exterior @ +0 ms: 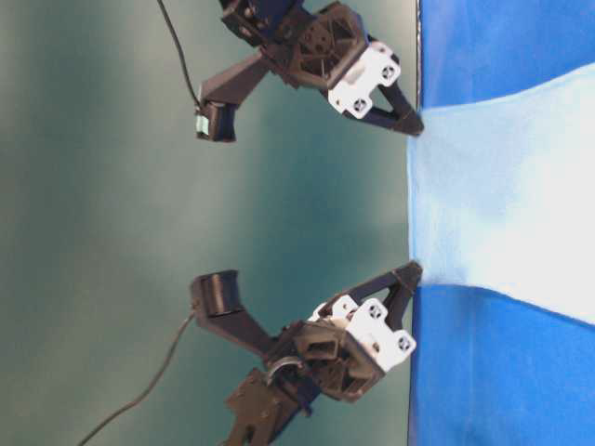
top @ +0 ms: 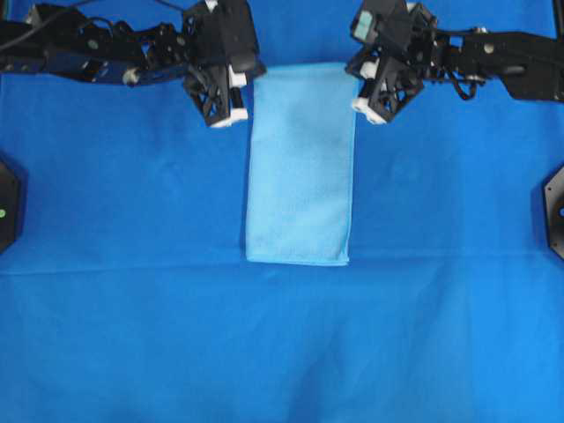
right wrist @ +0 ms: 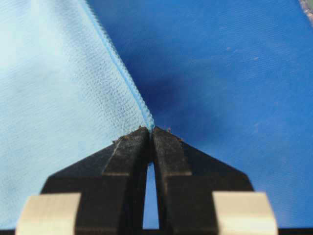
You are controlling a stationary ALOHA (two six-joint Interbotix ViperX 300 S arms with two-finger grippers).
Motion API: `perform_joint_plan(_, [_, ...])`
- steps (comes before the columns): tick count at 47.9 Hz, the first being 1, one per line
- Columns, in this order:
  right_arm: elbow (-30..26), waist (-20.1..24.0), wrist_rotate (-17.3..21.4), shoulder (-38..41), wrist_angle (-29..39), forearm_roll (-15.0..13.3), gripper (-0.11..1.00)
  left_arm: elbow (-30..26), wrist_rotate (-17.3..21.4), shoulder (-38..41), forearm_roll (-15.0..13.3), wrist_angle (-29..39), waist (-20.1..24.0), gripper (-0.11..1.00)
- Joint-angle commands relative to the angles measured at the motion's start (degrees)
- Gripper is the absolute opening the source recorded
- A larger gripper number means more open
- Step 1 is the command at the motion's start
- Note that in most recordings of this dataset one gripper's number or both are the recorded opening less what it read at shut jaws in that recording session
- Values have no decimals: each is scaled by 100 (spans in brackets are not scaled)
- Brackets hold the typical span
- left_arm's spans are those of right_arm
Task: Fold the light blue towel.
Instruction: 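Fold the top half down onto the bottom half with both grippers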
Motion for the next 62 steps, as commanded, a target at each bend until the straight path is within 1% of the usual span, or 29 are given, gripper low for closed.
perform_joint_plan(1, [44, 229, 70, -334, 141, 53, 4, 0, -26, -334, 9, 211, -202, 2])
perform_joint_plan(7, [237, 729, 290, -633, 334, 79, 4, 114, -62, -562, 9, 580, -580, 2])
perform_joint_plan(13, [387, 1213, 589, -809, 483, 79, 4, 229, -387, -686, 9, 896, -1072, 2])
perform_joint_plan(18, [466, 1661, 949, -844, 589, 79, 4, 290, -721, -686, 9, 1099, -1459, 2])
perform_joint_plan(20, [475, 1819, 1063, -844, 633, 79, 4, 299, -844, -686, 9, 1187, -1687, 2])
perform_joint_plan(30, [483, 2496, 1582, -800, 800, 79, 4, 290, -1002, -642, 0, 1239, -2399, 2])
perform_joint_plan(36, [466, 2813, 1863, -765, 853, 79, 4, 272, -1283, -606, 0, 1230, -2681, 2])
perform_joint_plan(39, [448, 2936, 1969, -738, 879, 79, 4, 290, -1477, -598, 0, 1230, -2812, 2])
perform_joint_plan(45, [413, 3120, 2118, -668, 879, 79, 4, 308, -1696, -589, 0, 1222, -2988, 2])
perform_joint_plan(51, [369, 3155, 2136, -545, 853, 79, 4, 316, -1731, -527, 0, 1195, -3067, 2])
perform_joint_plan(62, [229, 3155, 2136, -316, 853, 79, 4, 334, -1714, -334, 0, 1020, -3006, 2])
